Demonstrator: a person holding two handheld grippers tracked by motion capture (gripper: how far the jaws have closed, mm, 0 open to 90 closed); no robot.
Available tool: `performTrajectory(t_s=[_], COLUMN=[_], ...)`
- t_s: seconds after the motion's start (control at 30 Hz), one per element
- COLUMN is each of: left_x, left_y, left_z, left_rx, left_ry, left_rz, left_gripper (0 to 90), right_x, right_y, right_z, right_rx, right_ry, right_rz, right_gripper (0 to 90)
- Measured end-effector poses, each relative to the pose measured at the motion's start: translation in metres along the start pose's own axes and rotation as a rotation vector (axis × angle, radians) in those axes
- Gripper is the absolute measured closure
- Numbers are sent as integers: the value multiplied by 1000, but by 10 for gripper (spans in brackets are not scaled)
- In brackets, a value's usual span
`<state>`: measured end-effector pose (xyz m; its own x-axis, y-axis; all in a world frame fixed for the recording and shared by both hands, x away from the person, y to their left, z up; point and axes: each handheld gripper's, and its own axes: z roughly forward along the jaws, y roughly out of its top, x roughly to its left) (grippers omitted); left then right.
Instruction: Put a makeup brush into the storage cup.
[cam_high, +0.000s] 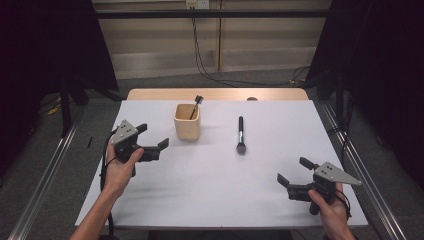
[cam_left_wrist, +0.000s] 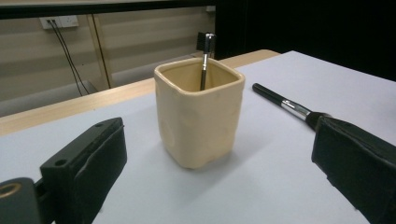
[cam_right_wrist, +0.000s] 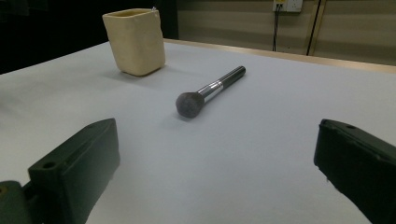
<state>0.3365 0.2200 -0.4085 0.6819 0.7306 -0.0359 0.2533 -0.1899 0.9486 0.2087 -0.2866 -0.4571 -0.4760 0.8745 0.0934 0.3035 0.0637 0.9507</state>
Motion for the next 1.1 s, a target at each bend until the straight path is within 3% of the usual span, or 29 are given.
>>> performTrajectory(t_s=[0.23,0.7,1.1], left_x=[-7,-17,-28], left_y=[-11,-35,-52], left_z=[-15,-45,-70], left_rx=[-29,-40,-43], left_ry=[45,49,114], left_rz=[-21,-34,-43], left_gripper=[26,24,25], right_x=[1,2,1], right_y=[0,1,1], right_z=[1,4,4], right_rx=[1,4,3], right_ry=[2,-4,-3], right_rz=[-5,10,6], right_gripper=[0,0,0])
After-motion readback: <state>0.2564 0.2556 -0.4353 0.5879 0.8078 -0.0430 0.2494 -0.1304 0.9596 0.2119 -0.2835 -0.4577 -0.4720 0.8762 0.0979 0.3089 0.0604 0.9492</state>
